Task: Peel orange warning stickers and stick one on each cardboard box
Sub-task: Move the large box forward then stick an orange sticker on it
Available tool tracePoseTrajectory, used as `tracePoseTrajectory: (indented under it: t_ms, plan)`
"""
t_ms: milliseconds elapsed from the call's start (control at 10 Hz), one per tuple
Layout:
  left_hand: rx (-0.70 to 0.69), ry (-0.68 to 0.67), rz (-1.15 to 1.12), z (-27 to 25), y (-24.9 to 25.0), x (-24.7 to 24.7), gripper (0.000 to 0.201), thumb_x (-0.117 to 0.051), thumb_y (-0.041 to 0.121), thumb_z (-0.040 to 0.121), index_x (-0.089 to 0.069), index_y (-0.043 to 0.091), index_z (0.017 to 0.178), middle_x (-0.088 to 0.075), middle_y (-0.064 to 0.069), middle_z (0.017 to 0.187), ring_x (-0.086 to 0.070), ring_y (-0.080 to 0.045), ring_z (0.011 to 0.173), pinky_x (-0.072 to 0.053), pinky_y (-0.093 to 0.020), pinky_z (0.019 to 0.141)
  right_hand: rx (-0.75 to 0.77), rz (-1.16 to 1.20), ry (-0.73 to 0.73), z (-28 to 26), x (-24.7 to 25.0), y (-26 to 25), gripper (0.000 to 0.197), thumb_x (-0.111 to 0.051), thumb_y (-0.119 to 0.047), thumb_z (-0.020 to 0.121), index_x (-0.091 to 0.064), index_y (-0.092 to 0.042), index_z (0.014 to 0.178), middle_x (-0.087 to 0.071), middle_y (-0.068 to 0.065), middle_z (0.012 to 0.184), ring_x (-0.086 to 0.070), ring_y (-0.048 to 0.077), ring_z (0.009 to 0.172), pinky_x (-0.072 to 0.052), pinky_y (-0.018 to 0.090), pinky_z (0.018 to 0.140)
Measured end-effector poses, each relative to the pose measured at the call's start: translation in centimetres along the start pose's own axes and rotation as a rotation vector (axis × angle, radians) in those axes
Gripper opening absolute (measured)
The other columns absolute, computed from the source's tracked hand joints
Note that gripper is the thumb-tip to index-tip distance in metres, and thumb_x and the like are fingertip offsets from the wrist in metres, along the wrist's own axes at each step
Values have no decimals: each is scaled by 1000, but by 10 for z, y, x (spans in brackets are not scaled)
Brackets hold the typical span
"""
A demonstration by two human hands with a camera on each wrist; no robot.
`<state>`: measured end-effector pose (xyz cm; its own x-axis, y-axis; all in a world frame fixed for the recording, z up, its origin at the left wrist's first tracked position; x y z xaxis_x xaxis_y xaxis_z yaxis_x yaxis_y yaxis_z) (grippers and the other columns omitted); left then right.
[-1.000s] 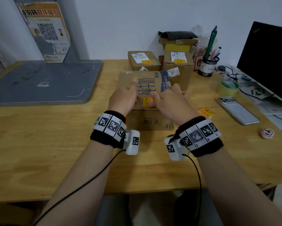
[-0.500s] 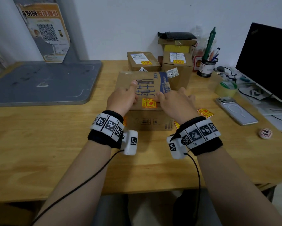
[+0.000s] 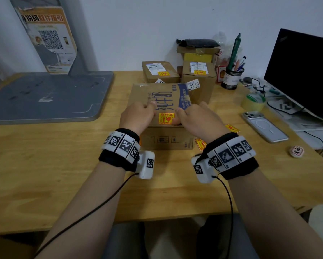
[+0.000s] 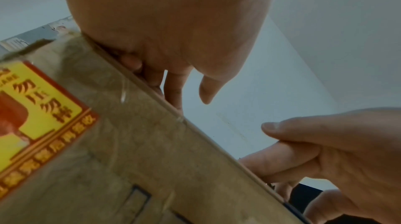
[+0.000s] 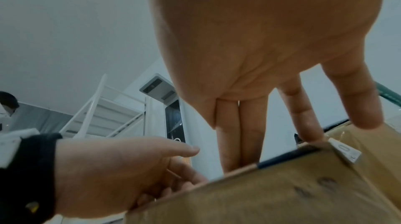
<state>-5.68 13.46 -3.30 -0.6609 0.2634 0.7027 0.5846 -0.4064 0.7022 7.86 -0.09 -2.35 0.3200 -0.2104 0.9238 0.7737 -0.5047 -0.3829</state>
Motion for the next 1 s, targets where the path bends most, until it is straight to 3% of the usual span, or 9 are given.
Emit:
tracePoseTrajectory:
  t_ms: [100, 200, 300, 400, 500, 600, 800, 900, 1000]
  plan:
    - [-3, -1, 56, -7, 0, 1, 43, -46, 52, 96, -74, 21, 90, -71, 1, 87, -64, -21, 84, -46, -31, 67, -3, 18, 14, -7, -1, 1, 56, -27, -55, 101, -76, -26, 103, -66, 11, 112, -42, 27, 119, -44, 53, 100]
    - [-53, -1, 88, -12, 6, 2, 34, -51, 42, 95, -74, 18, 89, -71, 1, 90, -63, -22, 86, -51, -32, 75, -3, 78, 35, -10, 8, 1, 53, -43, -53, 102, -68, -27, 64, -66, 12, 98, -47, 27, 117, -46, 50, 99]
    - [-67, 11, 74, -14, 3, 9, 11, -62, 33, 90, -72, 30, 87, -67, 6, 93, -62, -19, 94, -50, -32, 84, 35, 83, 44, -12, 12, 3, 20, -67, -47, 92, -80, -37, 80, -68, -5, 93, -51, 18, 112, -50, 40, 90]
    - [-11, 37, 135, -10, -17, 21, 8, -70, 44, 75, -64, 47, 78, -67, 5, 115, -58, -25, 114, -47, -49, 100, 42, 125, 88, -13, 10, 11, 21, -78, -40, 86, -79, -41, 107, -64, -18, 95, -55, 8, 96, -46, 30, 79]
    - [28, -70, 83, -7, -30, 19, 17, -79, 44, 73, -63, 49, 75, -60, 2, 128, -46, -28, 127, -41, -50, 109, 11, 176, 100, -9, 8, 16, 23, -80, -38, 85, -79, -41, 108, -69, -18, 100, -58, 7, 98, -51, 33, 82]
    - [-4, -140, 69, 0, -31, 13, 28, -85, 37, 67, -65, 51, 80, -60, 2, 125, -50, -27, 123, -45, -47, 106, -9, 218, 104, 0, 5, 15, 22, -80, -36, 86, -80, -39, 107, -72, -17, 106, -61, 9, 103, -54, 37, 90]
    - [9, -54, 13, 17, -27, 11, 34, -84, 27, 75, -75, 36, 107, -56, -4, 133, -44, -31, 130, -42, -45, 109, -61, 213, 117, 28, 1, 15, 19, -79, -38, 85, -80, -39, 104, -75, -17, 112, -65, 12, 108, -56, 42, 94]
    - [49, -70, 2, 15, -21, 11, 32, -79, 23, 79, -74, 35, 108, -50, -5, 137, -37, -32, 133, -40, -46, 111, -50, 208, 44, 37, 2, 12, 18, -80, -38, 84, -82, -34, 101, -77, -14, 109, -65, 11, 110, -55, 40, 97]
    - [56, -112, 34, 17, -3, 14, 24, -70, 23, 86, -73, 33, 108, -56, -2, 132, -45, -28, 129, -43, -43, 108, -53, 247, 0, 42, 19, 2, 28, -74, -43, 89, -83, -18, 98, -77, 3, 96, -67, 15, 93, -52, 29, 73]
Point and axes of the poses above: each hand's wrist, its own z-axis towards the middle knuckle, its own x-axis out of the back of the hand, y = z × x, the point moved 9 cm from there along z, towards the middle knuckle
